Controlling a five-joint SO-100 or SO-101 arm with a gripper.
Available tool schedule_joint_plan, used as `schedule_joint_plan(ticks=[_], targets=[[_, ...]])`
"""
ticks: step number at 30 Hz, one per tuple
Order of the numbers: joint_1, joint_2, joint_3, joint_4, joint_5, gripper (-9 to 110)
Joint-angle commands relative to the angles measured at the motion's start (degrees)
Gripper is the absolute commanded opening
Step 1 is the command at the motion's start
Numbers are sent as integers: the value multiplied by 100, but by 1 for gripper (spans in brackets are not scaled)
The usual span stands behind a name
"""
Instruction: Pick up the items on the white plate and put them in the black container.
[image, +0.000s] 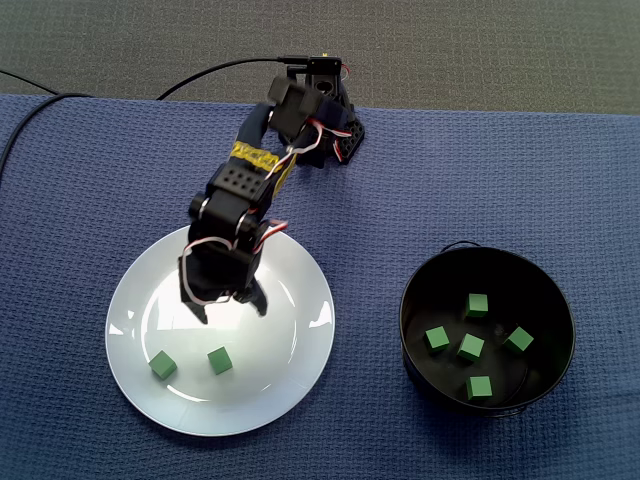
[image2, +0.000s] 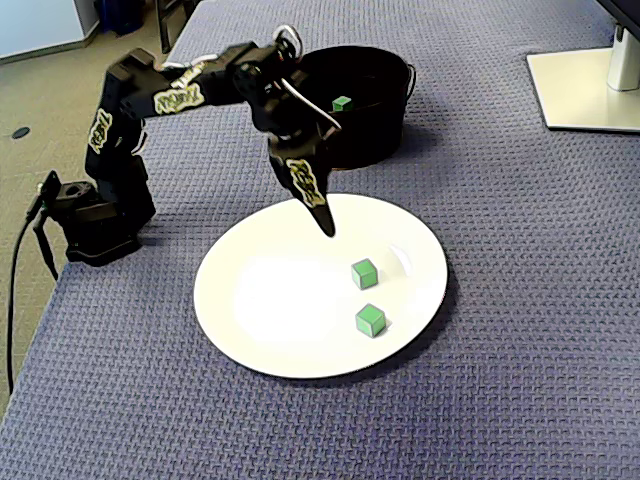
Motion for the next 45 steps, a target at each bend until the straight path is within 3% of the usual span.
schedule_joint_plan(ticks=[1, 6, 18, 22, 25, 31, 35, 45], targets=[[114, -642, -1116, -123, -79, 28], [70, -1362, -1477, -633, -35, 27], [-97, -2180, -2162, -545, 88, 27], [-105, -2268, -2180, -545, 149, 23], [-123, -2285, -2180, -571, 255, 13], [-141, -2312, -2083, -694, 466, 14], [-158, -2224, -1934, -650, 492, 0], [-272, -1644, -1529, -633, 1397, 0]])
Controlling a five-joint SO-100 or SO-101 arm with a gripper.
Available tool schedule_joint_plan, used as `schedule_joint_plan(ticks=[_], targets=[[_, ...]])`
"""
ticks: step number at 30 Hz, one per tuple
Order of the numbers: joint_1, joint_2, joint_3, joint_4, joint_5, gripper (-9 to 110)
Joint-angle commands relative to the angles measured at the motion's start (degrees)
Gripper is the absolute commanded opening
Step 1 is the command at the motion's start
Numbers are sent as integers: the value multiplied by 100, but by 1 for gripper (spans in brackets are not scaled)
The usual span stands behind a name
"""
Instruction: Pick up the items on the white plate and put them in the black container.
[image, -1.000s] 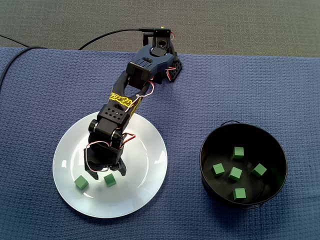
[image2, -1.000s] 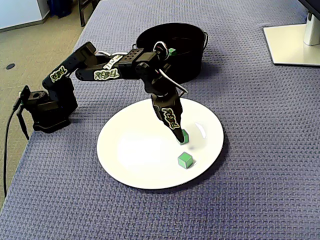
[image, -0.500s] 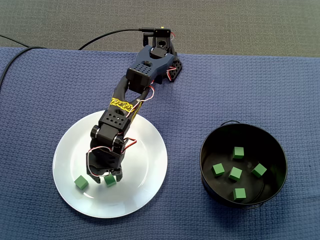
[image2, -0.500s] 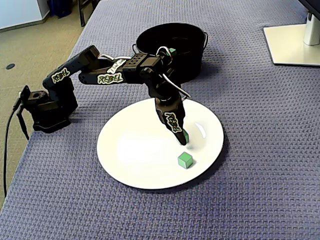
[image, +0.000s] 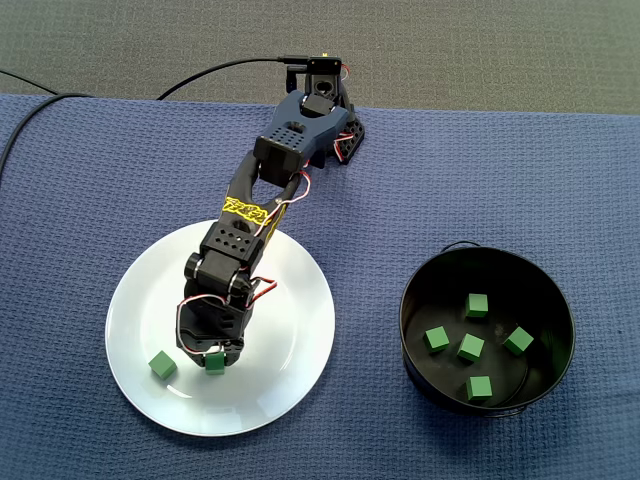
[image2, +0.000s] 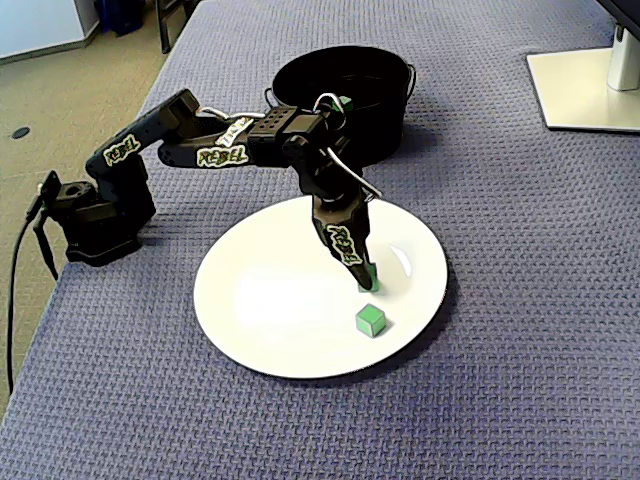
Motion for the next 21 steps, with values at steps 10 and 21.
schedule_joint_plan(ticks=[10, 21], targets=[[-334, 3753, 272, -62, 4342, 0], [-2733, 6662, 1661, -1292, 6970, 0]])
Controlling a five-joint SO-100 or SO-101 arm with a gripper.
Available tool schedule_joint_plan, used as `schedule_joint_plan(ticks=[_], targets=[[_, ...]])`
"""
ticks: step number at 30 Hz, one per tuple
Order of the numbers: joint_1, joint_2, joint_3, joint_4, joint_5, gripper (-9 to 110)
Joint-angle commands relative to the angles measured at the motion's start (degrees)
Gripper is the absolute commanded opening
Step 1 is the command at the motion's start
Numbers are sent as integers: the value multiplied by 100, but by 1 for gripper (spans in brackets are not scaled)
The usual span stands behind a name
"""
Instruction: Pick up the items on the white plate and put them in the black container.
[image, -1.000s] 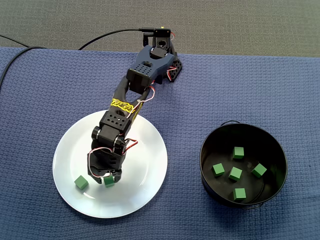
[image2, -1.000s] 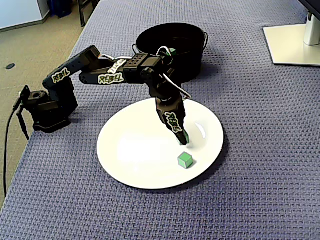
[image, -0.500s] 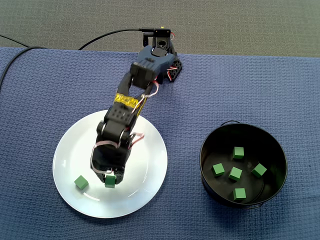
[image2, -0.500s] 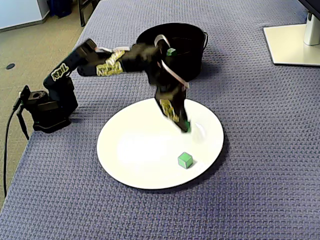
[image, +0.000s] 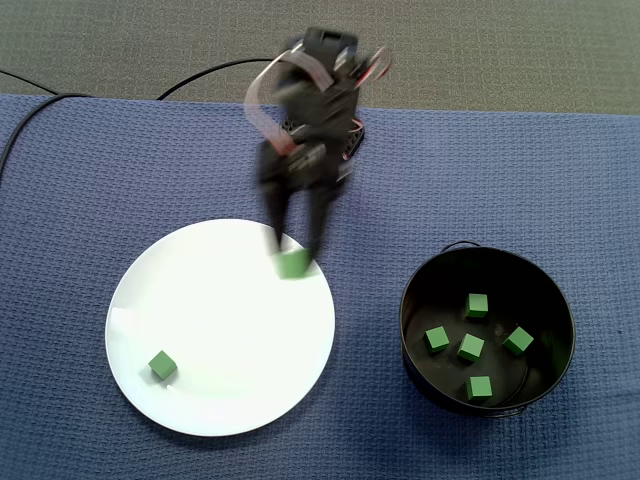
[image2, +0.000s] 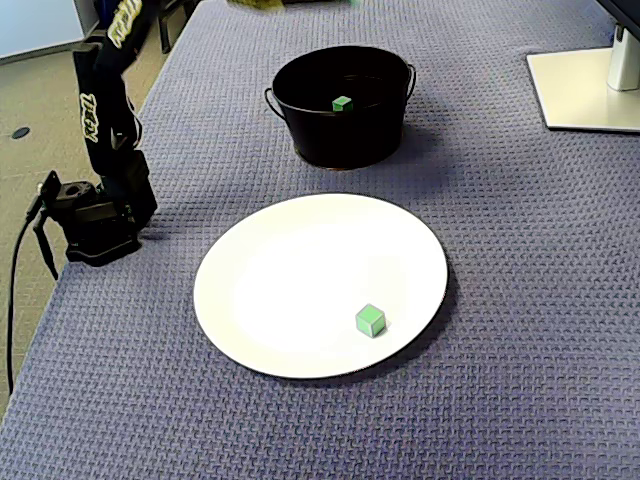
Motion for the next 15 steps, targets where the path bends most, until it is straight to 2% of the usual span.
schedule_joint_plan(ticks=[1, 8, 15], targets=[[-1459, 1151, 1107, -457, 167, 0], [-3226, 1362, 3252, -1371, 79, 0], [-3744, 1424, 6161, -3006, -422, 0]])
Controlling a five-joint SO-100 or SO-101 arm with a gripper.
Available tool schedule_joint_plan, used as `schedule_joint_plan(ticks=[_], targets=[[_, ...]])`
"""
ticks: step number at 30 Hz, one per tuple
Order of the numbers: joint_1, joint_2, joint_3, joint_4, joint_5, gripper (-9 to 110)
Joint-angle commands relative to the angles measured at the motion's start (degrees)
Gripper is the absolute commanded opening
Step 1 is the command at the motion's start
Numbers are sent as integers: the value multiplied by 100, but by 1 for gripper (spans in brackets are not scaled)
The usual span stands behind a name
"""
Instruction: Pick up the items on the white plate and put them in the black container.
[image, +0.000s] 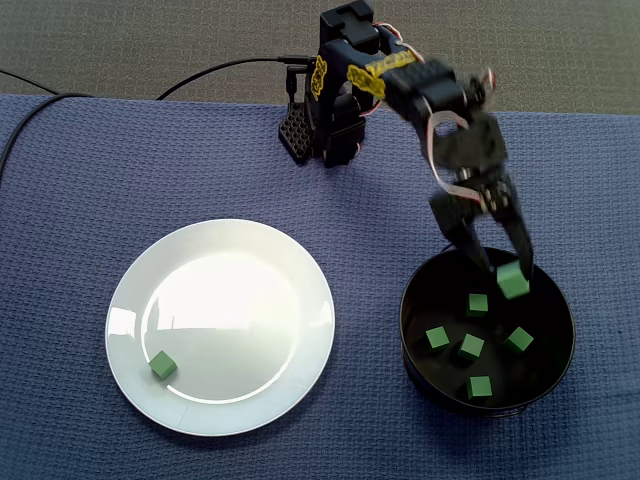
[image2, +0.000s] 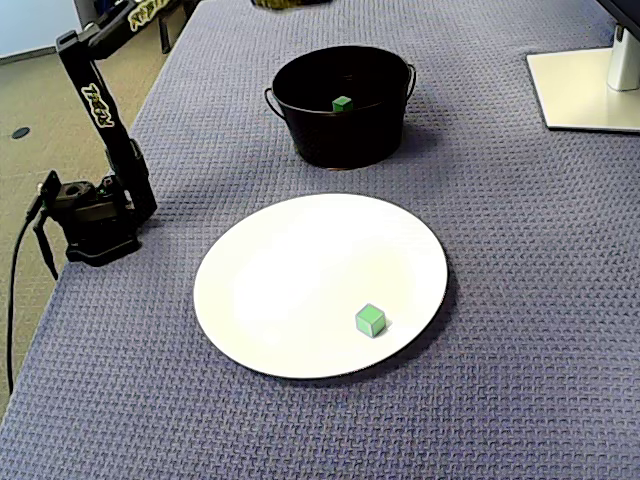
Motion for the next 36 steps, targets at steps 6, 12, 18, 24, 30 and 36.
schedule_joint_plan(ticks=[6, 12, 18, 24, 30, 36], targets=[[105, -35, 2127, -1380, -149, 0], [202, 229, 2136, -1055, 202, 41], [870, 844, 79, 694, 26, 48], [2602, 1204, -1986, 2373, -114, 50], [5001, 1195, -1459, 1819, -343, 46], [6680, 378, -712, 1081, -1222, 44]])
